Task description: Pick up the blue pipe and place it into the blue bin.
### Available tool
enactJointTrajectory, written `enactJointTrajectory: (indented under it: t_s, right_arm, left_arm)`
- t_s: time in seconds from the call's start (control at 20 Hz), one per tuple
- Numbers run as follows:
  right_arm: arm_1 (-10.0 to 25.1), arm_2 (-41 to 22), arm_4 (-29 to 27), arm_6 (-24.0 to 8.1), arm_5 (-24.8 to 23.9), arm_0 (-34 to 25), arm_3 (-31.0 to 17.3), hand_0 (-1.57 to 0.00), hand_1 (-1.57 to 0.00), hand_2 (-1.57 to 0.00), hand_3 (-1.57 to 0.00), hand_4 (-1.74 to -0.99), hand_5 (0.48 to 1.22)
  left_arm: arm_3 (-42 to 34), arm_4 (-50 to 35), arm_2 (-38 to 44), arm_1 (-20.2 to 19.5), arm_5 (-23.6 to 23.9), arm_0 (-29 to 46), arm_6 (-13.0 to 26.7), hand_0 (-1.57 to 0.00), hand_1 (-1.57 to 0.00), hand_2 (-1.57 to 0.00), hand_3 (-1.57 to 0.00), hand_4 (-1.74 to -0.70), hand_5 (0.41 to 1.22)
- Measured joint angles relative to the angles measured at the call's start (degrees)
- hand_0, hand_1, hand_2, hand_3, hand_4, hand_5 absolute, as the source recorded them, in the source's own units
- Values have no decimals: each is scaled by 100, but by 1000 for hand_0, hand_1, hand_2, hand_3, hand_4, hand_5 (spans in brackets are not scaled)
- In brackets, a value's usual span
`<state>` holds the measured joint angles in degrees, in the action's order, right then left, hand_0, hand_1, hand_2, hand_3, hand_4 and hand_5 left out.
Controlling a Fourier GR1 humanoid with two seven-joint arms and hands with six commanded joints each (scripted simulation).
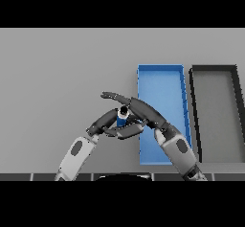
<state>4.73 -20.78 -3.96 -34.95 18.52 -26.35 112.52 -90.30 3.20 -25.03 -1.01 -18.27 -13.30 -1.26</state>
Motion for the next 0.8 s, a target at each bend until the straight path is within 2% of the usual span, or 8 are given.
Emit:
enactJointTrajectory:
  t_s: [0.05,0.15,0.3,0.4,0.5,0.6,0.65,0.8]
  right_arm:
    - [-3,7,-3,2,44,-62,-89,-507,-530,-538,-401,-1331,489]
    - [-94,-12,-55,5,86,-178,-223,-876,-877,-910,-762,-1467,518]
    - [-227,-122,-99,139,61,-109,-227,-1215,-1215,-1233,-1021,-1581,650]
    - [-330,-147,-233,271,-55,-59,-297,-1343,-1343,-1354,-1186,-1628,856]
    - [-334,-245,-190,252,-174,-110,-339,-1425,-1425,-1432,-1304,-1665,987]
    - [-209,-281,-167,417,-208,-99,-333,-1478,-1478,-1482,-1400,-1692,1071]
    - [-213,-366,-158,463,-211,-130,-321,-1496,-1496,-1500,-1434,-1702,1101]
    - [-205,-399,-195,527,-286,-155,-352,-1533,-1533,-1535,-1501,-1721,1160]
  left_arm:
    - [-25,-24,2,30,-35,20,-33,-1571,-1571,-1571,-1571,-1560,1221]
    - [-69,34,-25,32,-43,64,255,-1571,-1571,-1571,-1571,-1622,1221]
    - [-46,83,41,66,-60,91,194,-1571,-1571,-1571,-1523,-1677,1221]
    - [-82,-109,99,202,-149,150,71,-1571,-1571,-1571,-1502,-1699,1221]
    - [23,-128,150,247,-203,112,-91,-1571,-1571,-1571,-1464,-1713,1221]
    - [67,-150,251,260,-278,33,-22,-1571,-1571,-1571,-1437,-1722,1221]
    - [32,-144,226,274,-283,83,-124,-1571,-1571,-1571,-1437,-1725,1221]
    - [-95,-149,248,232,-288,165,-70,-1571,-1571,-1571,-1426,-1731,1221]
